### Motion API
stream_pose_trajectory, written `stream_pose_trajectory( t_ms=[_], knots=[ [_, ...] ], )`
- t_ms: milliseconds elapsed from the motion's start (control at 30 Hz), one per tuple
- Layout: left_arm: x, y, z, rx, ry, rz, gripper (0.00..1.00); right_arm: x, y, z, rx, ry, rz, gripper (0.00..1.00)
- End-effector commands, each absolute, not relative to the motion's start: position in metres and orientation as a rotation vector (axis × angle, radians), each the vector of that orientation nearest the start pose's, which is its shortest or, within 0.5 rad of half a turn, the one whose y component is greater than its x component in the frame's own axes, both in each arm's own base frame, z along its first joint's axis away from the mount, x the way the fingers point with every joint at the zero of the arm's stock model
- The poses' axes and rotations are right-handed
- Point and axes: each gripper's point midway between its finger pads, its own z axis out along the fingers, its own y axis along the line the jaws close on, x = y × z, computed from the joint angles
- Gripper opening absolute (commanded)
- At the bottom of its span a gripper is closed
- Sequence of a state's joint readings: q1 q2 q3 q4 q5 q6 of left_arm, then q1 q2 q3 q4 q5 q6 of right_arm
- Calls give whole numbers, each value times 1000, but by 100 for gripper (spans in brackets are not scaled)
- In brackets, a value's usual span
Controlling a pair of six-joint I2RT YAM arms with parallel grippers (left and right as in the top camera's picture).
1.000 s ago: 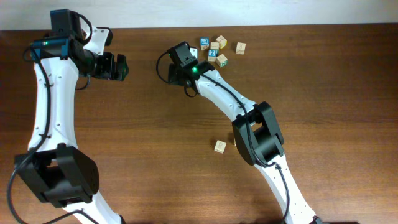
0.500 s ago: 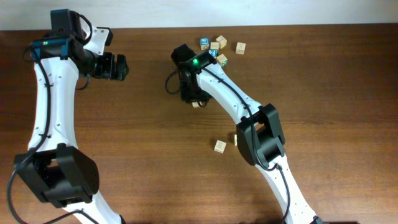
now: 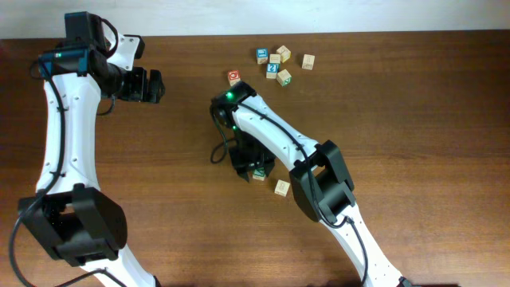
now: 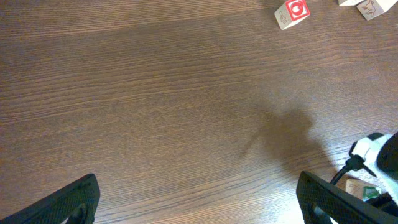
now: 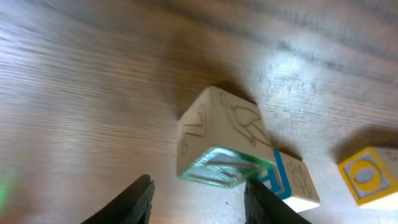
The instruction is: Rotate 4 blocks
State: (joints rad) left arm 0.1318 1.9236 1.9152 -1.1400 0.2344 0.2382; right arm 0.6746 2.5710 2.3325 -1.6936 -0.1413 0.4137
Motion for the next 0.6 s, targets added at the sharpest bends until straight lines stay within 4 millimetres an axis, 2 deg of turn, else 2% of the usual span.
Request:
stream_pose_trajectory(
  t_ms=[0,67,100,133,233,300,400,500,567],
  knots=[
    [460,20,201,195,2664,-212,99,343,276,85,-370,3318,71,53],
    [460,20,201,195,2664,-211,99,391,268,103,-295,3163,153,56],
    [460,20,201,195,2664,-212,99,435,268,109,-261,3016,250,56],
    [460,20,201,195,2665,-212,99,455,269,111,-260,2943,286,57],
    [460,20,201,195,2665,-212,99,514,291,115,-269,2711,413,59],
    [460,20,201,195,2665,-212,99,539,305,111,-250,2613,460,60],
    [460,20,201,195,2664,-212,99,556,317,105,-254,2543,477,64],
    [460,20,201,195,2664,-212,99,566,316,85,-306,2521,406,70],
    [460,20,201,195,2664,-212,99,575,314,56,-333,2511,334,75]
  ],
)
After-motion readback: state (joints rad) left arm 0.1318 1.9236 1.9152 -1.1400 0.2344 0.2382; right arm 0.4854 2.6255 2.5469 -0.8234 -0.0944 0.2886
